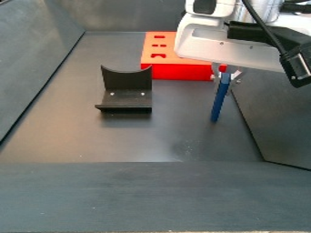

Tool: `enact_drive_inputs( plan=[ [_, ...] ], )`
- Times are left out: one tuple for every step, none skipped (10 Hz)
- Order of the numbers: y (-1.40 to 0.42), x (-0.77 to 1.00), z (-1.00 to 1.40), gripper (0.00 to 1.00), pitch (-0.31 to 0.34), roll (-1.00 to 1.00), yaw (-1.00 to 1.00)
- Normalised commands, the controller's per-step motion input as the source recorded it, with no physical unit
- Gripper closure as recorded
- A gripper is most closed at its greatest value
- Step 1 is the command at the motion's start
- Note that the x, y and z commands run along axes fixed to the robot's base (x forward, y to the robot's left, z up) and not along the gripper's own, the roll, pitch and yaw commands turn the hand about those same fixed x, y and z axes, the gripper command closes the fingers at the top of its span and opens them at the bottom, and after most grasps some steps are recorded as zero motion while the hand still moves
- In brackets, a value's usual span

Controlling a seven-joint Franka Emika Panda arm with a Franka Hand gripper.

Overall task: Pick up the square-circle object. Move up. Move to above the board. Insert the square-circle object.
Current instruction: Pick up the square-circle object, then move up.

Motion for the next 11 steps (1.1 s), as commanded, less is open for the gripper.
enact_drive_inputs(
  plan=[
    [0.00, 0.00, 0.00, 1.00, 0.000, 0.00, 0.00],
    [0.00, 0.00, 0.00, 1.00, 0.000, 0.00, 0.00],
    [0.00, 0.00, 0.00, 1.00, 0.000, 0.00, 0.00],
    [0.00, 0.00, 0.00, 1.00, 0.000, 0.00, 0.00],
    [0.00, 0.00, 0.00, 1.00, 0.000, 0.00, 0.00],
    [0.00, 0.00, 0.00, 1.00, 0.000, 0.00, 0.00],
    [0.00, 0.00, 0.00, 1.00, 0.000, 0.00, 0.00],
    [0.00, 0.00, 0.00, 1.00, 0.000, 0.00, 0.00],
    [0.00, 0.00, 0.00, 1.00, 0.000, 0.00, 0.00],
    [0.00, 0.00, 0.83, 1.00, 0.000, 0.00, 0.00],
    [0.07, -0.04, 0.83, 1.00, 0.005, 0.00, -0.03]
  ],
)
